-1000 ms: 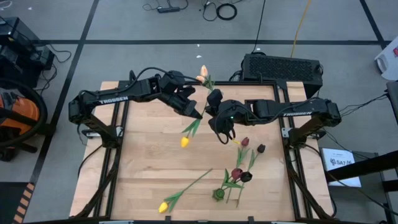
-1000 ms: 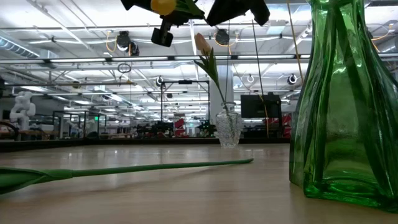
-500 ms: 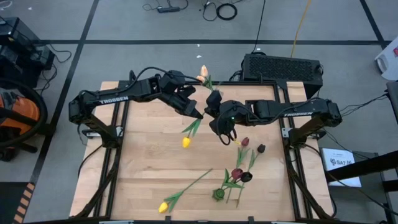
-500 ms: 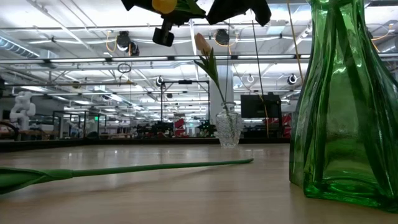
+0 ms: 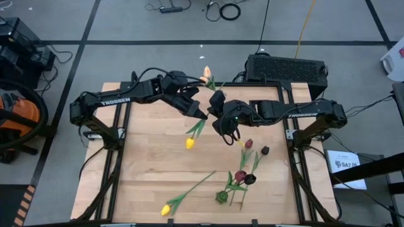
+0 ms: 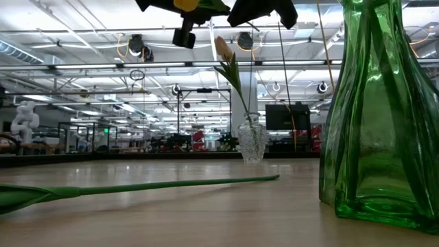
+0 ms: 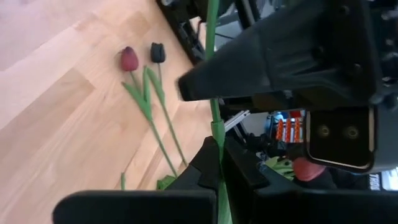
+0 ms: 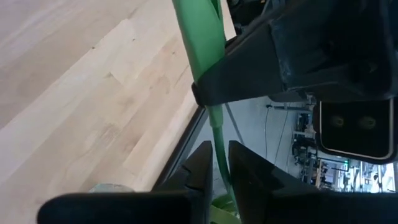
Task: Sort flowers into vase by color
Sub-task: Put the top yellow tulip into the transparent flower vase
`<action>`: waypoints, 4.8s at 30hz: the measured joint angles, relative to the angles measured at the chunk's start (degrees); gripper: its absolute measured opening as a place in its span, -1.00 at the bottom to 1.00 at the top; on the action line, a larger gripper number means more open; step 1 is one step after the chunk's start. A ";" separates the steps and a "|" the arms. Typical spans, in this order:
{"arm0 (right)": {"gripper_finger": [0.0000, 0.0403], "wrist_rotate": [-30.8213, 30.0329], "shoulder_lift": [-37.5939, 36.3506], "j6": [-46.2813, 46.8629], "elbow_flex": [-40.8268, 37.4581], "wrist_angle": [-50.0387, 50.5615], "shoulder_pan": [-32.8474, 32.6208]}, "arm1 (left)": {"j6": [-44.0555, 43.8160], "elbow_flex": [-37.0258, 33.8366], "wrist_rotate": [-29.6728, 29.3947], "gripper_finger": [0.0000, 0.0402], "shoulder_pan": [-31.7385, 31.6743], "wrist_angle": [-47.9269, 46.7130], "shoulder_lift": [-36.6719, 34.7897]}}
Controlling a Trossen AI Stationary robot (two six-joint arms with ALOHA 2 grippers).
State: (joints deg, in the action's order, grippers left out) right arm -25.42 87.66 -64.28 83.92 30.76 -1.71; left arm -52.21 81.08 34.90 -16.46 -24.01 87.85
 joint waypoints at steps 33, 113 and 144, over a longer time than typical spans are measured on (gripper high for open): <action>-1.00 0.49 0.07 6.12 -0.02 2.78 0.15 | -2.48 0.07 -13.28 -0.73 0.59 1.10 -0.07; -1.00 55.85 6.25 85.84 -37.70 -92.55 42.15 | 42.08 -48.96 -37.90 -0.73 -0.78 20.96 -47.50; -1.00 69.27 10.38 84.95 -39.10 -107.50 46.38 | 42.01 -48.96 -37.97 -0.73 -0.76 23.63 -47.50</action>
State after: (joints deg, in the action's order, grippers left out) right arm 43.85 98.04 20.68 44.82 -76.75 44.66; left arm -10.20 32.12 -3.07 -17.21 -0.39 40.36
